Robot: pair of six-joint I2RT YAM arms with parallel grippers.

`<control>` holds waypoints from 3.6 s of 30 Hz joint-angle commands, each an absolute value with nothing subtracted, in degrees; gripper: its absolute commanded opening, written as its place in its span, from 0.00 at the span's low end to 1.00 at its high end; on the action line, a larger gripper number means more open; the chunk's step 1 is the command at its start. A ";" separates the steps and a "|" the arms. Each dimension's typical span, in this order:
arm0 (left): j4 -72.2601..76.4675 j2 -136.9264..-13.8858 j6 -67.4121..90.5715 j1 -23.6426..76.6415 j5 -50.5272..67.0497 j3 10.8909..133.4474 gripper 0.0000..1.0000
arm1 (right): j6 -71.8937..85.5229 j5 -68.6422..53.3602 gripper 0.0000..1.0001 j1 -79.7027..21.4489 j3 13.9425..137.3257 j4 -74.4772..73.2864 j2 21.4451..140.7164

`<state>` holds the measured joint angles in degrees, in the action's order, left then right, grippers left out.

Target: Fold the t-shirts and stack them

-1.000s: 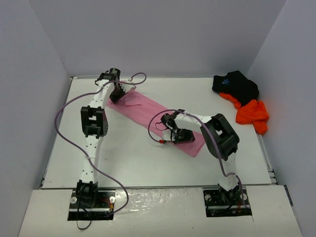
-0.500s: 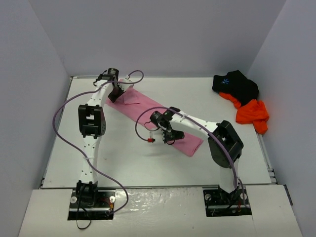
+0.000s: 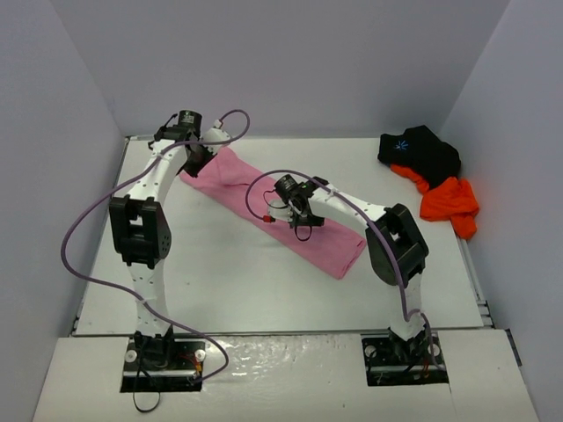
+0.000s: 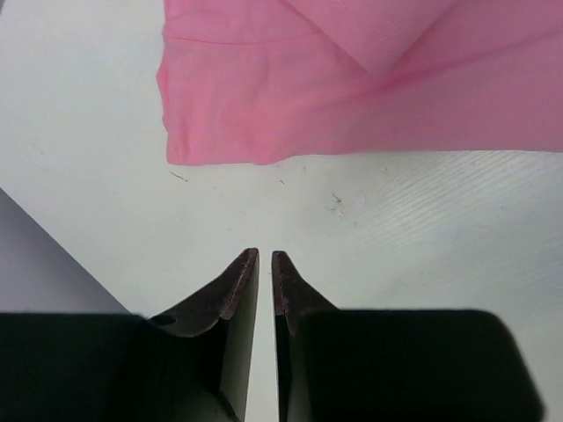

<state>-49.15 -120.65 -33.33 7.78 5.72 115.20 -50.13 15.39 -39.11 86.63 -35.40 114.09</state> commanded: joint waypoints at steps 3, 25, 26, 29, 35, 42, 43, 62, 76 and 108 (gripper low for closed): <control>-50.78 -126.14 -35.36 7.98 4.13 116.33 0.02 | -50.79 15.60 0.00 -37.84 85.69 -34.18 110.02; -61.41 -158.29 -38.30 8.59 -9.29 155.92 0.00 | -48.31 14.39 0.00 -34.63 75.99 -34.44 104.50; -60.08 -157.51 -38.18 8.90 -8.56 154.88 0.00 | -48.25 13.86 0.00 -34.57 75.42 -34.51 104.68; -58.75 -155.74 -35.86 9.40 -3.68 152.77 0.00 | -48.22 14.02 0.00 -34.45 74.10 -34.66 106.09; -56.62 -149.92 -30.37 9.40 7.61 146.59 0.00 | -48.96 16.98 0.00 -33.12 73.17 -34.98 110.45; -53.42 -137.68 -29.90 9.48 10.35 134.05 0.00 | -48.94 20.86 0.00 -28.42 75.51 -35.00 116.22; -53.37 -136.75 -29.95 9.43 10.30 133.01 0.00 | -48.89 21.50 0.00 -27.74 75.80 -35.05 117.10; -53.93 -122.32 -28.98 4.89 9.58 122.57 0.00 | -49.11 10.36 0.00 -44.24 67.91 -47.45 105.87; -52.74 -115.85 -28.39 3.87 9.66 116.02 0.00 | -42.28 12.09 0.00 -57.95 72.94 -49.59 105.13; -43.61 -99.04 -23.34 -2.12 8.53 104.25 0.43 | -50.89 6.21 0.00 -48.20 71.20 -44.68 118.81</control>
<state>-45.59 -103.37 -24.36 0.01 8.64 104.70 -50.15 13.56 -44.38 74.24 -42.39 116.16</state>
